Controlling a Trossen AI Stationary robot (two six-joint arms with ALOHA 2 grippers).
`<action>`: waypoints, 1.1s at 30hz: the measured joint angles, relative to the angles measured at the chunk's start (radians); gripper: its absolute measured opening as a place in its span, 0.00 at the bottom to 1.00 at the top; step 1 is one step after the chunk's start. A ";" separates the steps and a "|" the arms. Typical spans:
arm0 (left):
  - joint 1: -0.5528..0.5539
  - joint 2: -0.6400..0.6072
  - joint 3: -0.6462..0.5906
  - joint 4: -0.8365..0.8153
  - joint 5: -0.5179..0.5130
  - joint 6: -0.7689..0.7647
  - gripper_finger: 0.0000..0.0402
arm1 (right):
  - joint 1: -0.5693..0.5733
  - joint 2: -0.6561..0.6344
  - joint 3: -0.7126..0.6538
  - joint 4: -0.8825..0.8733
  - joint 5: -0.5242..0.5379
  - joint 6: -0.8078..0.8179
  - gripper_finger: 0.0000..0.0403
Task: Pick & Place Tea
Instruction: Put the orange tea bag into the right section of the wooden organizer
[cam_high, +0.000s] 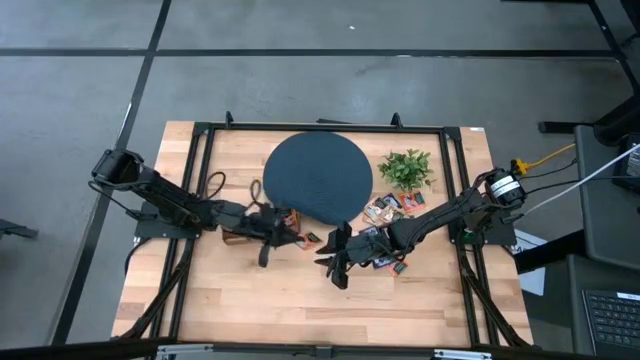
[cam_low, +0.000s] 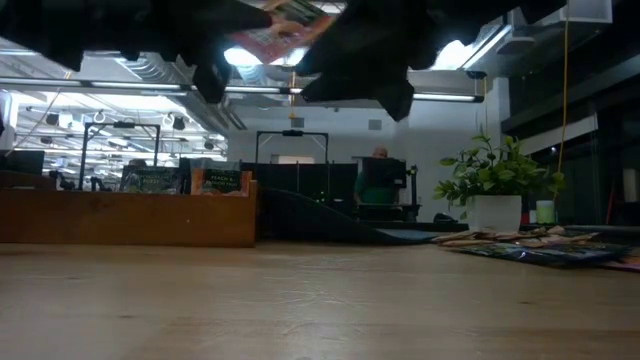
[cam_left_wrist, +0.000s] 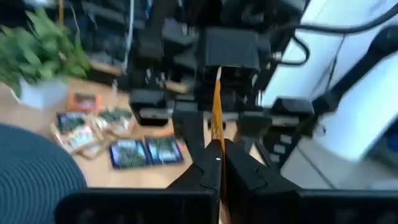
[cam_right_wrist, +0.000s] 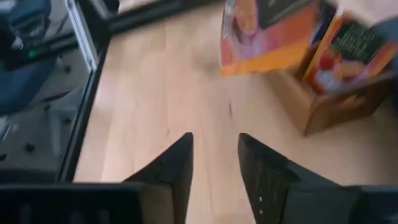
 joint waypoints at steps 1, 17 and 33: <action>0.000 0.000 -0.021 0.049 -0.020 0.005 0.01 | 0.000 0.000 0.000 0.018 0.023 -0.013 0.35; -0.001 0.001 -0.089 0.392 -0.054 0.160 0.00 | -0.027 0.000 0.000 0.370 0.188 -0.227 0.40; -0.001 0.001 -0.089 0.393 -0.056 0.163 0.00 | -0.029 0.000 0.000 0.420 0.196 -0.258 0.04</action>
